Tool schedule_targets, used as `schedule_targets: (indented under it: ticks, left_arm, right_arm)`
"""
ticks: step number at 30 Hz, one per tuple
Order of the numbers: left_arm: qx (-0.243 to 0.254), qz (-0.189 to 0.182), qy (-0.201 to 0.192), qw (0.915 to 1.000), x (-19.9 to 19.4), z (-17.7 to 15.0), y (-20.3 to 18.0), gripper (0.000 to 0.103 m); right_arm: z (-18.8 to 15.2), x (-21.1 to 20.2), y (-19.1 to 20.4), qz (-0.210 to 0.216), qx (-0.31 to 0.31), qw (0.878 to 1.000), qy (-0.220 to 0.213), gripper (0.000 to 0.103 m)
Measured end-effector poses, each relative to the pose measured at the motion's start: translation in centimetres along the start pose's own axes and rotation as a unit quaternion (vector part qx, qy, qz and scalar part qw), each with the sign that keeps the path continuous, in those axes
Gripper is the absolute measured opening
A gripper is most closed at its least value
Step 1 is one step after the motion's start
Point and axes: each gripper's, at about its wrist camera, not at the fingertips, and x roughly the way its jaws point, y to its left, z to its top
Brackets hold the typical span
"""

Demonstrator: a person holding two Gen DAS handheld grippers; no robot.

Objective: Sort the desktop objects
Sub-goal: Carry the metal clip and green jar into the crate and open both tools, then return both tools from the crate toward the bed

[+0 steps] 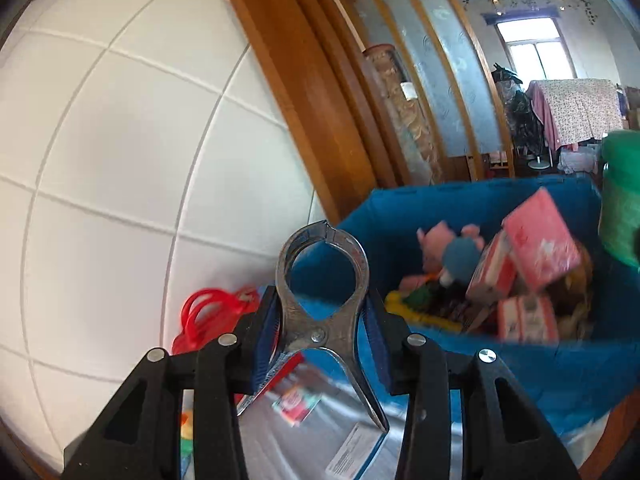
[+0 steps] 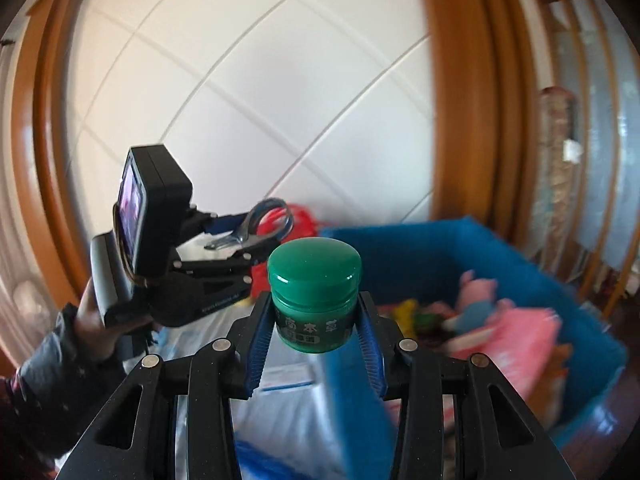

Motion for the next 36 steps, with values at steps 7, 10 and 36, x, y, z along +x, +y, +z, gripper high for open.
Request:
schedule_targets:
  ticks: [7, 10, 36]
  left_arm:
    - [0.003, 0.003, 0.015, 0.9999, 4.4, 7.2, -6.5, 0.042]
    - [0.002, 0.025, 0.021, 0.9995, 6.0, 9.6, -8.3, 0.054]
    - [-0.080, 0.157, 0.035, 0.9838, 1.8, 3.6, -4.3, 0.102]
  right_arm:
    - [3.2, 2.5, -10.0, -0.021, 0.033, 0.999, 0.023, 0.040]
    - [3.9, 3.5, -13.7, -0.029, 0.063, 0.997, 0.034, 0.040]
    - [2.6, 1.0, -12.8, 0.019, 0.055, 0.998, -0.024, 0.102]
